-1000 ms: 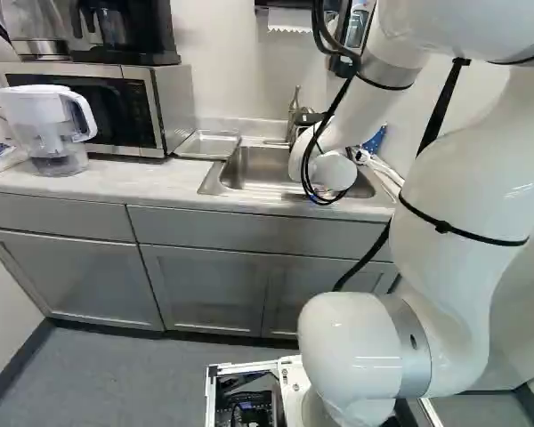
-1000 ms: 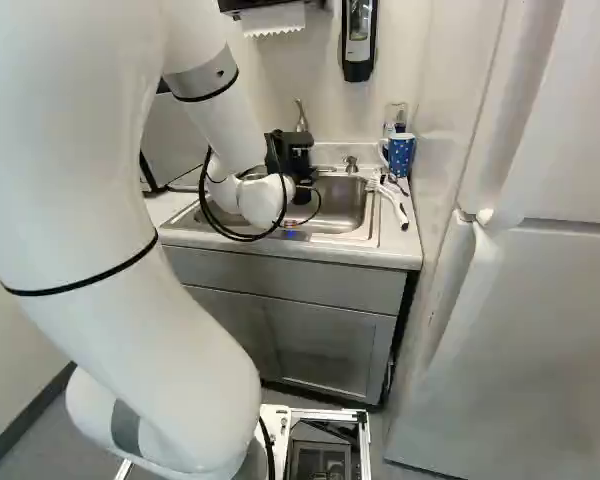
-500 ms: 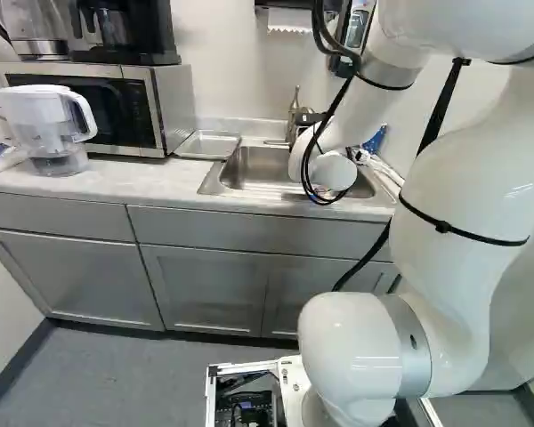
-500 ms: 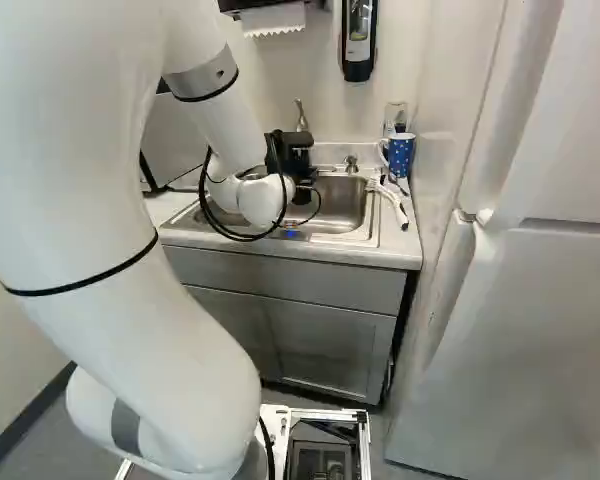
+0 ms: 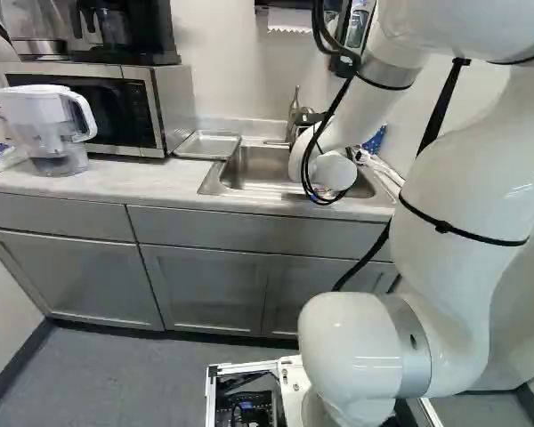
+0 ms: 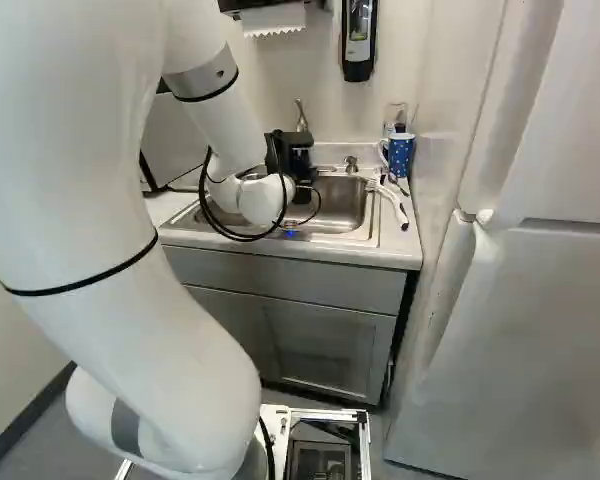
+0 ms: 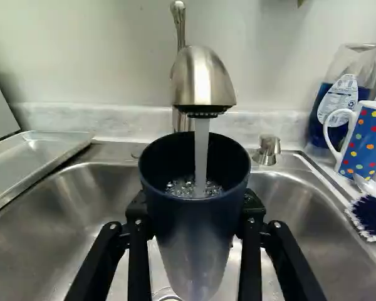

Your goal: Rinse the cup and place it in the tray

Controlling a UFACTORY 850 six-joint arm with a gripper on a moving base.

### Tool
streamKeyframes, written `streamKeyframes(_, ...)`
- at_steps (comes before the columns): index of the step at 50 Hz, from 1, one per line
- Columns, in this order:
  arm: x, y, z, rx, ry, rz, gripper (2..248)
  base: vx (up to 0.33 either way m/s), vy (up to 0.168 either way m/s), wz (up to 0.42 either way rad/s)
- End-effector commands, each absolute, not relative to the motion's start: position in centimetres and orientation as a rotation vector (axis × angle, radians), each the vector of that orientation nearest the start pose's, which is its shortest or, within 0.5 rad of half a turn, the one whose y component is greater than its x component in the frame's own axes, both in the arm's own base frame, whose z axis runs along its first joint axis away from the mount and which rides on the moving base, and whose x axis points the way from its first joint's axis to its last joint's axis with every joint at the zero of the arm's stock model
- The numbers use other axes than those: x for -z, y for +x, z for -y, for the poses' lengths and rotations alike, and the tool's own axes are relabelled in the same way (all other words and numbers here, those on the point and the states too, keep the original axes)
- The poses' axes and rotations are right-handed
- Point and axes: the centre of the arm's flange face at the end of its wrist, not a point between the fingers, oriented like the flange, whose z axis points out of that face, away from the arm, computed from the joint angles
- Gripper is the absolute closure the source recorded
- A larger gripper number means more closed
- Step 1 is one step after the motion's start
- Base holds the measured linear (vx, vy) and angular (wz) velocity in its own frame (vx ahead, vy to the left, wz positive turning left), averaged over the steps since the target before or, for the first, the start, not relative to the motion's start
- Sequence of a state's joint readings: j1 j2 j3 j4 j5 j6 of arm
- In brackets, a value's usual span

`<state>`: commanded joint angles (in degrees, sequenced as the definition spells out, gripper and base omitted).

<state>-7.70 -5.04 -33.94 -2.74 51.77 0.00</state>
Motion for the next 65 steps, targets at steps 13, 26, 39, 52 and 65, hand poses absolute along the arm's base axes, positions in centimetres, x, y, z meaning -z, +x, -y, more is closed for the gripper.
streamKeyframes(13,-43.74,45.65,5.83,2.081,-2.455,-0.089,125,0.0,0.0,0.0)
streamKeyframes(26,-43.74,45.65,5.83,2.081,-2.455,-0.089,125,0.0,0.0,0.0)
streamKeyframes(39,-43.74,45.65,5.83,2.081,-2.455,-0.089,125,0.0,0.0,0.0)
streamKeyframes(52,-43.74,45.65,5.83,2.081,-2.455,-0.089,125,0.0,0.0,0.0)
streamKeyframes(65,-43.74,45.65,5.83,2.081,-2.455,-0.089,125,0.0,0.0,0.0)
